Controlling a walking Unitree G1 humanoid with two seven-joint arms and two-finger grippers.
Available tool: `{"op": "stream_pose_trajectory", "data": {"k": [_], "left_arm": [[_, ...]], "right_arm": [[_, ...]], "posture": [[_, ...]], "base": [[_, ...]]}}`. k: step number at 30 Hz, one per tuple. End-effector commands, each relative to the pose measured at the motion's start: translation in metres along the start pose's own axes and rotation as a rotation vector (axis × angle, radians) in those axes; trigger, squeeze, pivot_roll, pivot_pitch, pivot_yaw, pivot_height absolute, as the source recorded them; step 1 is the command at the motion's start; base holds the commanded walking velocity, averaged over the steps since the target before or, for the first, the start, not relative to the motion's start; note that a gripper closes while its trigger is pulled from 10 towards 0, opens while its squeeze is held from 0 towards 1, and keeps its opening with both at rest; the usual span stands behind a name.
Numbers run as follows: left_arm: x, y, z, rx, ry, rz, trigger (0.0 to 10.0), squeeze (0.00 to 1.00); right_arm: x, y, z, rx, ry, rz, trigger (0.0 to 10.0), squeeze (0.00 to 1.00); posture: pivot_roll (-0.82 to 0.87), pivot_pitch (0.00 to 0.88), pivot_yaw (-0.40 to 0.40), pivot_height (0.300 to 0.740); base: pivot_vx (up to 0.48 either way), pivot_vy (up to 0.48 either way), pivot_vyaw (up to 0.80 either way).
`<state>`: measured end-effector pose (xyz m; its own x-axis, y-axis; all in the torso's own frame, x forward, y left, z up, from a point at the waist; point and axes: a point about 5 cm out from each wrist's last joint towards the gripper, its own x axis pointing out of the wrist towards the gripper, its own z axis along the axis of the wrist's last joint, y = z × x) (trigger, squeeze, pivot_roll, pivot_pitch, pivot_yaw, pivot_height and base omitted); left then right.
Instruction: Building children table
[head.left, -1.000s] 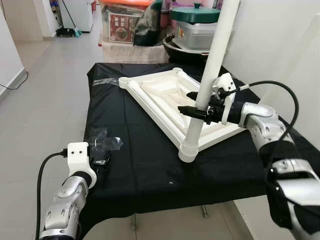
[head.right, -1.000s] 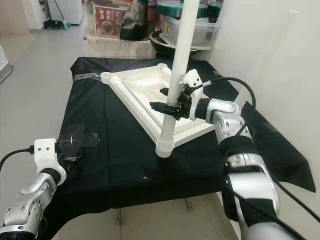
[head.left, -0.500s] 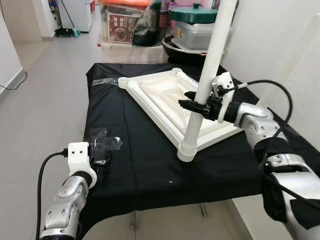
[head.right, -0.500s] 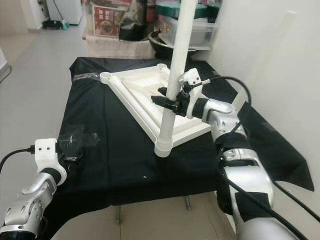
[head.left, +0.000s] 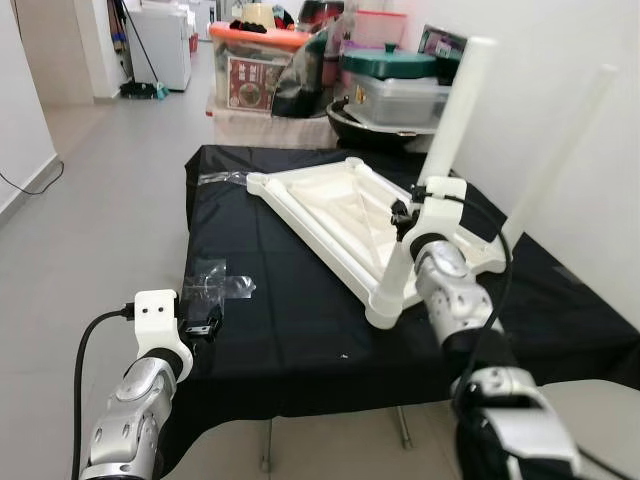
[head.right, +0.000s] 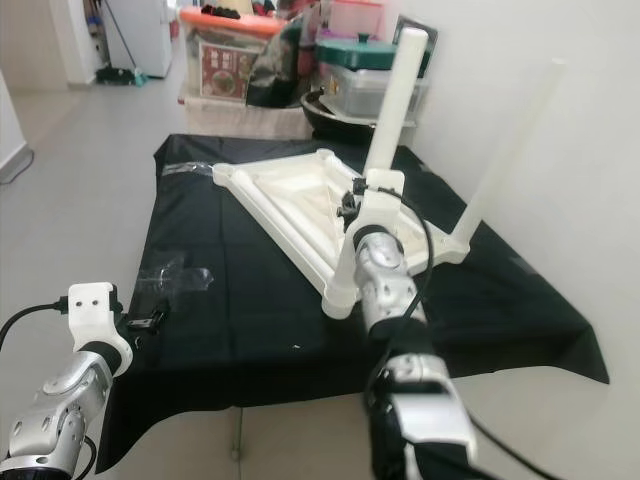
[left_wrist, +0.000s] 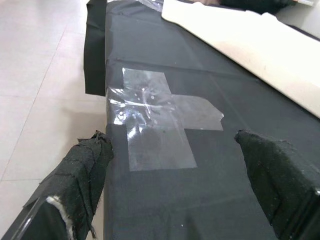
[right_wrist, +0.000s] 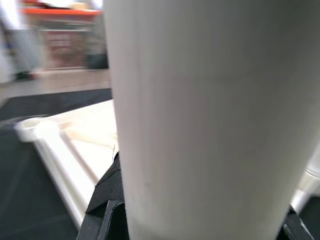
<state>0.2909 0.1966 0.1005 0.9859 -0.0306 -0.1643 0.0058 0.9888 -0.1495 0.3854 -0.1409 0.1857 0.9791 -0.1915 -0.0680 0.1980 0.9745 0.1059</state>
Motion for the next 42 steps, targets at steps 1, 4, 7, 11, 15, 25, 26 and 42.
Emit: {"op": "stream_pose_trajectory", "data": {"k": [1,4,7,11,15,25,26,42], "left_arm": [[0.004,-0.004,-0.004,0.008,0.026,-0.011,10.0,0.00],[0.004,-0.005,-0.004,0.008,0.028,-0.014,10.0,0.00],[0.005,-0.005,-0.004,0.005,0.028,-0.014,10.0,0.00],[0.005,-0.006,-0.005,0.004,0.029,-0.012,10.0,0.00],[0.003,-0.007,-0.008,0.000,0.035,-0.010,10.0,0.00],[0.003,-0.004,-0.009,0.005,0.036,-0.006,10.0,0.00],[0.004,-0.005,-0.009,0.005,0.037,-0.009,10.0,0.00],[0.007,-0.005,-0.006,0.010,0.026,-0.014,10.0,0.00]], "right_arm": [[-0.007,0.005,-0.024,-0.014,0.128,-0.046,0.0,0.00],[-0.009,0.018,-0.018,-0.022,0.140,-0.020,0.0,0.00],[-0.015,0.036,-0.014,-0.030,0.164,0.032,4.4,0.00],[-0.019,0.045,-0.012,-0.007,0.172,0.069,10.0,0.00],[-0.022,0.041,0.001,0.084,0.126,0.135,10.0,1.00],[-0.012,0.003,0.096,0.014,-0.132,0.448,10.0,0.00],[-0.018,0.002,0.104,0.012,-0.161,0.605,10.0,0.00],[-0.026,-0.004,0.057,-0.256,-0.044,1.225,8.7,0.00]], "posture": [[0.08,0.000,-0.114,0.740],[0.07,0.000,-0.119,0.740],[0.07,0.000,-0.119,0.740],[0.07,0.000,-0.127,0.740],[0.07,0.000,-0.128,0.740],[0.06,0.000,-0.123,0.740],[0.06,0.000,-0.124,0.740],[0.09,0.000,-0.141,0.740]], "base": [[0.000,0.000,0.00],[0.000,0.000,0.00],[0.000,0.000,0.00],[0.000,0.000,0.00],[0.000,0.000,0.00],[0.000,0.000,0.00],[0.000,0.000,0.00],[0.000,0.000,0.00]]}}
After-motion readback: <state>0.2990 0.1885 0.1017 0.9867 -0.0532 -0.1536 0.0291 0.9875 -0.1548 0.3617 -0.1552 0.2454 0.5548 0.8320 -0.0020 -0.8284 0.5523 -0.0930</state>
